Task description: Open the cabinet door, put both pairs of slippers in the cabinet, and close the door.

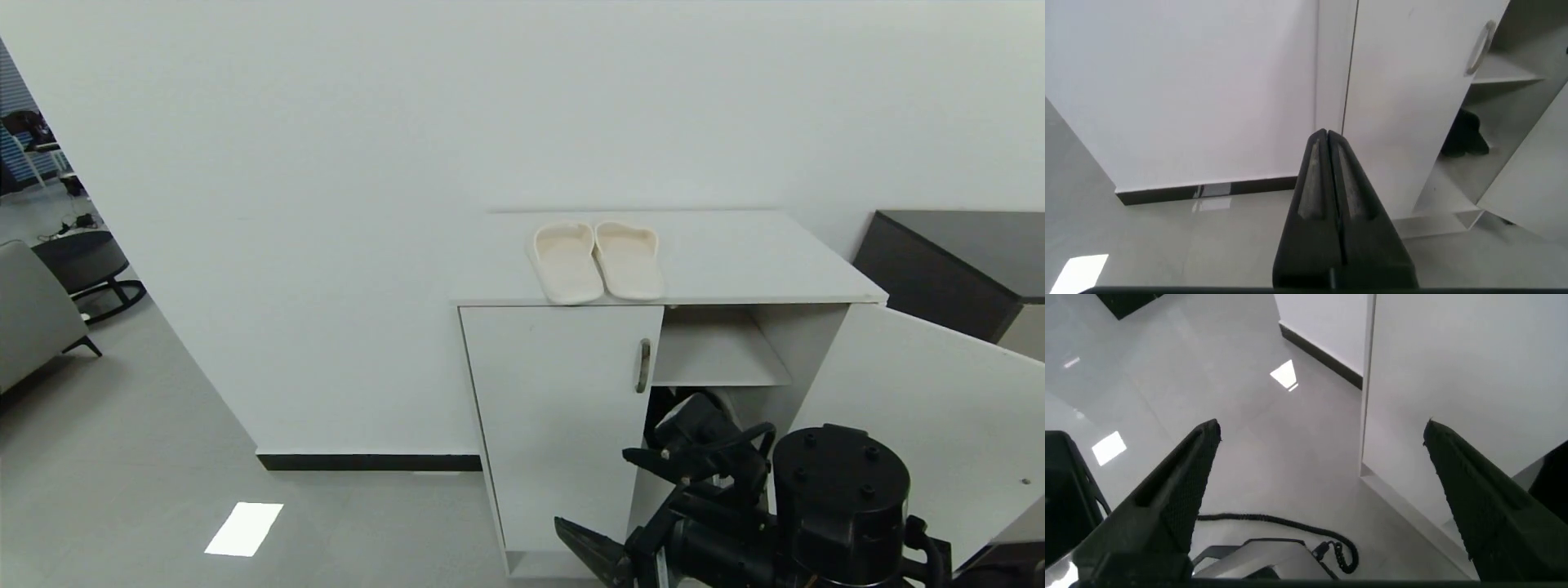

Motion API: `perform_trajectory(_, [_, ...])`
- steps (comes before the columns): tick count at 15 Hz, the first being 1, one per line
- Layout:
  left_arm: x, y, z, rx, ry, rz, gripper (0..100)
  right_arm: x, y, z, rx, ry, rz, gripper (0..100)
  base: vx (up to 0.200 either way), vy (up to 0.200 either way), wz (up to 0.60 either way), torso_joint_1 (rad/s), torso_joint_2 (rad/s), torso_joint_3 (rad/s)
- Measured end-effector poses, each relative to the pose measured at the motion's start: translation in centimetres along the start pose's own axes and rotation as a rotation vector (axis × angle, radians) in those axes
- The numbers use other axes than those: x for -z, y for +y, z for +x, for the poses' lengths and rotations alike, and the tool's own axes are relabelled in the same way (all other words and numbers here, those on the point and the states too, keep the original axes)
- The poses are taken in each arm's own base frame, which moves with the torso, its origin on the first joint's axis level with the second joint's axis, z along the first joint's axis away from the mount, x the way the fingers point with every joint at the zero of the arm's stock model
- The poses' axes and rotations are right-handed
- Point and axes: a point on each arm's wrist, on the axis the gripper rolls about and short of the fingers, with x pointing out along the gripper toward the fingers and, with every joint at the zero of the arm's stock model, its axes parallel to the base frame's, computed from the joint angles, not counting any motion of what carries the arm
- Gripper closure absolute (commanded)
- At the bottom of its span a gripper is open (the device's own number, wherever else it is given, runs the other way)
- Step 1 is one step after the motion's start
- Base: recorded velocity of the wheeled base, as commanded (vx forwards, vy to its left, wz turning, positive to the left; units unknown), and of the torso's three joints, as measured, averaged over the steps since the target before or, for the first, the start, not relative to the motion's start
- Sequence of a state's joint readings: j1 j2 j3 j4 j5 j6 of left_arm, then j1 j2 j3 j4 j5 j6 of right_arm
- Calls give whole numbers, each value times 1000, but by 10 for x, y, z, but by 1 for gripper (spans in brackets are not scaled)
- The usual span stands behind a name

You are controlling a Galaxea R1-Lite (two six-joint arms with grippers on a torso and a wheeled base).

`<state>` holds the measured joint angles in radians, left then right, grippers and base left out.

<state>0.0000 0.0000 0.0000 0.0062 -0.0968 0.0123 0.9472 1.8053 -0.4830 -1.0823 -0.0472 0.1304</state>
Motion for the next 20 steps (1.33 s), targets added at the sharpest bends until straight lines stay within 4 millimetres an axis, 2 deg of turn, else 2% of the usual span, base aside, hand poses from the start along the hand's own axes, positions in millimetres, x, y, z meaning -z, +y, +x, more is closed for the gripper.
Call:
perform_trajectory(7, [0,0,0,0,0,0,100,-4,1,1,-12,-38,42,0,0,0,0,267,-581,-309])
perform_trajectory(10, [0,0,0,-3,0,0,100,-12,2,8,41,-220,-6,0,0,0,0,121,-263,-136])
perform_trajectory(12, [0,0,0,-3,0,0,100,-5,-3,23,193,-184,-41,0,0,0,0,0,0,0])
perform_trajectory(14, [0,0,0,-3,1,0,100,-1,-5,37,268,-28,-43,0,0,0,0,0,0,0])
perform_trajectory(16, [0,0,0,-3,1,-1,100,-21,-5,52,370,42,37,0,0,0,0,0,0,0])
perform_trajectory(18, [0,0,0,-3,1,-1,100,-53,-3,63,508,26,125,0,0,0,0,0,0,0])
perform_trajectory(20, [0,0,0,-3,1,0,100,-69,-6,69,607,-23,160,0,0,0,0,0,0,0])
